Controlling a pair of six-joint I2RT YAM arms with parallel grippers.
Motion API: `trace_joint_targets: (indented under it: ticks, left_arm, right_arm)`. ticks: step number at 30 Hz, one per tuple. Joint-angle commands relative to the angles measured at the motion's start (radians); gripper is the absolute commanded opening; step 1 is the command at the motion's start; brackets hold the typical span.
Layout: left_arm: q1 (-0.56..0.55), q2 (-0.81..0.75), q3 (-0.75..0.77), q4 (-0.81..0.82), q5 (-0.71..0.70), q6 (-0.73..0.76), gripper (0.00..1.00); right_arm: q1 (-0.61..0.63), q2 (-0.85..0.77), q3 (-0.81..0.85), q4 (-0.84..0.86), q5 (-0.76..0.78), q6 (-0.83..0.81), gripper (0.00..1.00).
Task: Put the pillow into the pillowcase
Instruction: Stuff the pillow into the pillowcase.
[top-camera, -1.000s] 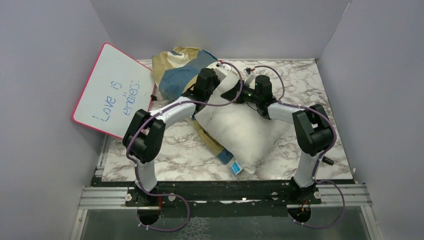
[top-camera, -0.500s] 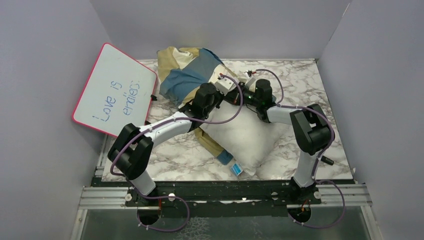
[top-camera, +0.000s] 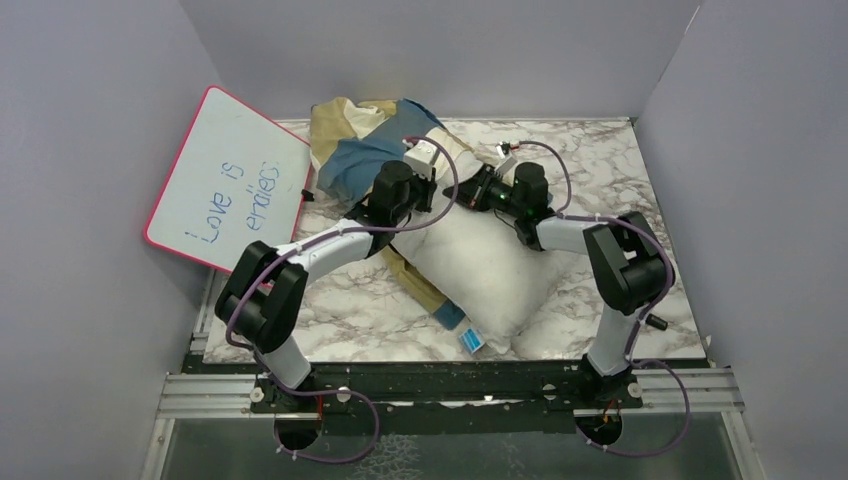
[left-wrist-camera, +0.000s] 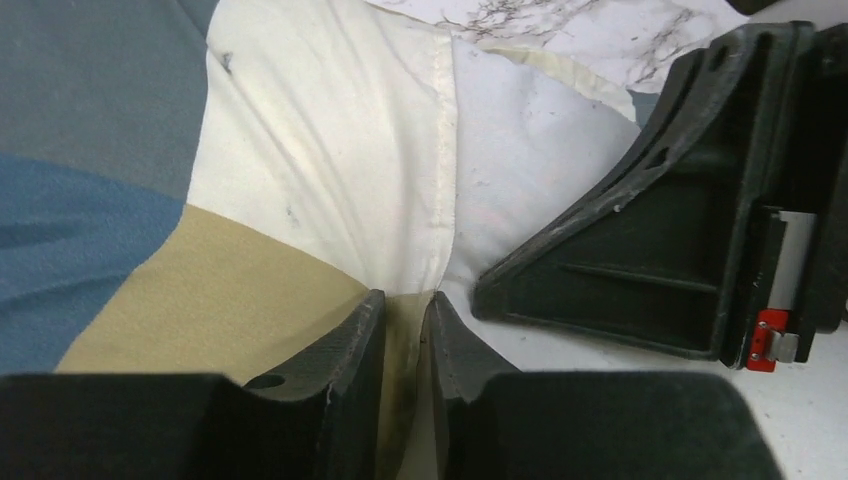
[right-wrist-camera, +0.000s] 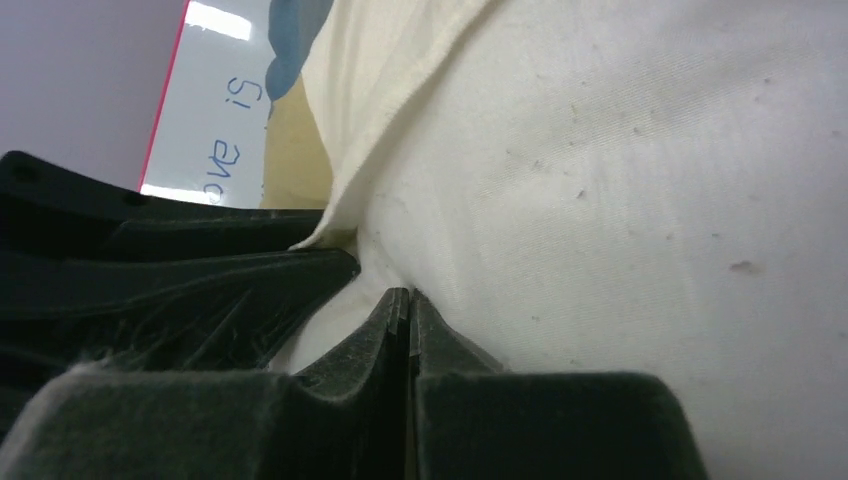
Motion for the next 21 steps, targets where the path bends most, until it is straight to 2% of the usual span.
trace_joint_targets:
  ticks: [1,4,8,14,21]
  left_arm:
    - [0.031,-0.076,0.018,-0.124,0.14,-0.111,0.31]
    - [0.042,-0.148,0.021,-0.191,0.145,-0.121,0.49]
    - [0.083,-0.24,0.006,-0.281,0.168,-0.176,0.61]
    - [0.196,-0.358,-0.098,-0.315,0.241,-0.296,0.65]
    - [0.356,-0.488,-0.291,-0.242,0.348,-0.47,0.65]
  right_arm:
    - [0.017,-0.098,-0.022,-0.2,0.061,-0.123,0.12]
    - [0.017,-0.185,-0.012,-0.308,0.068,-0.216,0.23]
    - [0.018,-0.272,0.033,-0.457,0.053,-0.342,0.36]
    - [0.07,-0.369,0.09,-0.594,0.064,-0.499,0.52]
    - [0.243,-0.397,0.143,-0.674,0.243,-0.788,0.64]
